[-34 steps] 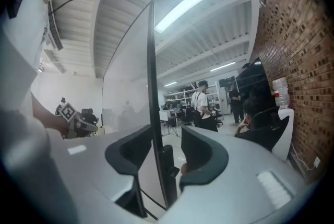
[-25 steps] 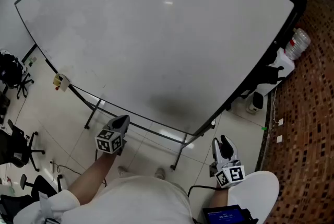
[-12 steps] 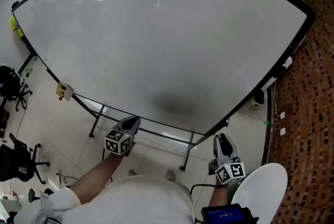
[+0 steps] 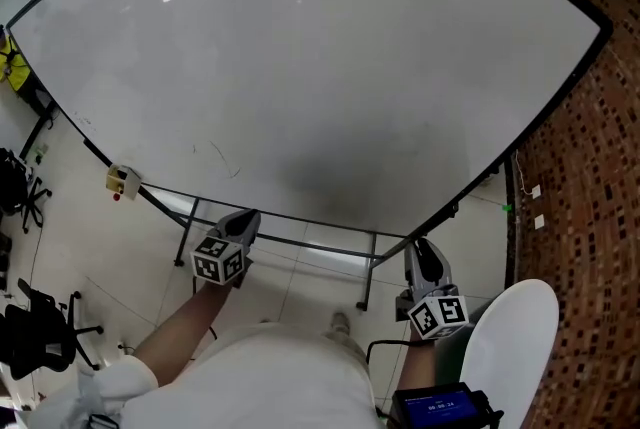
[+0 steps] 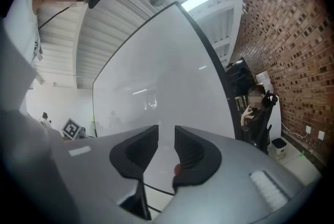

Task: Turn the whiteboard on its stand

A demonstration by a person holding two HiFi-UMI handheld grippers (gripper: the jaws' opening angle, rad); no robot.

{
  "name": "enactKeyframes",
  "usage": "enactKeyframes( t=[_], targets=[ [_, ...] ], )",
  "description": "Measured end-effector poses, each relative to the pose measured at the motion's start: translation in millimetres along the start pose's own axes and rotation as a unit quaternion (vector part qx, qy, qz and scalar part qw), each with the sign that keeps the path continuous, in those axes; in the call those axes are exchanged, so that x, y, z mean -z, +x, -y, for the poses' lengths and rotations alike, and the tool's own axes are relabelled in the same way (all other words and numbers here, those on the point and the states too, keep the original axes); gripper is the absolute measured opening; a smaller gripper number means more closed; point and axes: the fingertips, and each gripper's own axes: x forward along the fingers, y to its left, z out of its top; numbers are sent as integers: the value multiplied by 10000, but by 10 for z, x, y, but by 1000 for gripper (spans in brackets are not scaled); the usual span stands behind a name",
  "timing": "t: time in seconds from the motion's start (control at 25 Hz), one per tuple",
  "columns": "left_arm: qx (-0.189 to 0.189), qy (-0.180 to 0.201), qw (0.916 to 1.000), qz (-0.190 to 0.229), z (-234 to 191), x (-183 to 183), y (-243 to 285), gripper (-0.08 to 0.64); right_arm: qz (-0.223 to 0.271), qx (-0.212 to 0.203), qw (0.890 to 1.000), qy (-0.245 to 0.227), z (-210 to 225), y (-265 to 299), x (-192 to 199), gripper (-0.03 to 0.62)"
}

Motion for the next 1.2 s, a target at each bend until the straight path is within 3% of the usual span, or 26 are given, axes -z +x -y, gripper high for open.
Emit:
enactKeyframes(
  t=[0.24, 0.52, 0.84, 1.2],
  targets=[
    [125, -104, 9997, 181, -31, -35, -212, 18, -69, -31, 9998, -176, -339, -29, -54, 104],
    [-237, -262, 9988, 337, -532, 101, -952, 18, -174, -202, 9992, -314, -985, 218, 111, 104],
    [-1068, -459, 9913, 616, -1445, 327, -2020, 18, -368, -976, 9929, -577, -2165, 725, 480, 103],
    [-2173, -777, 9680, 987, -2328, 603, -3254, 18, -725, -1884, 9761, -801, -3304, 1159, 863, 90]
  ],
)
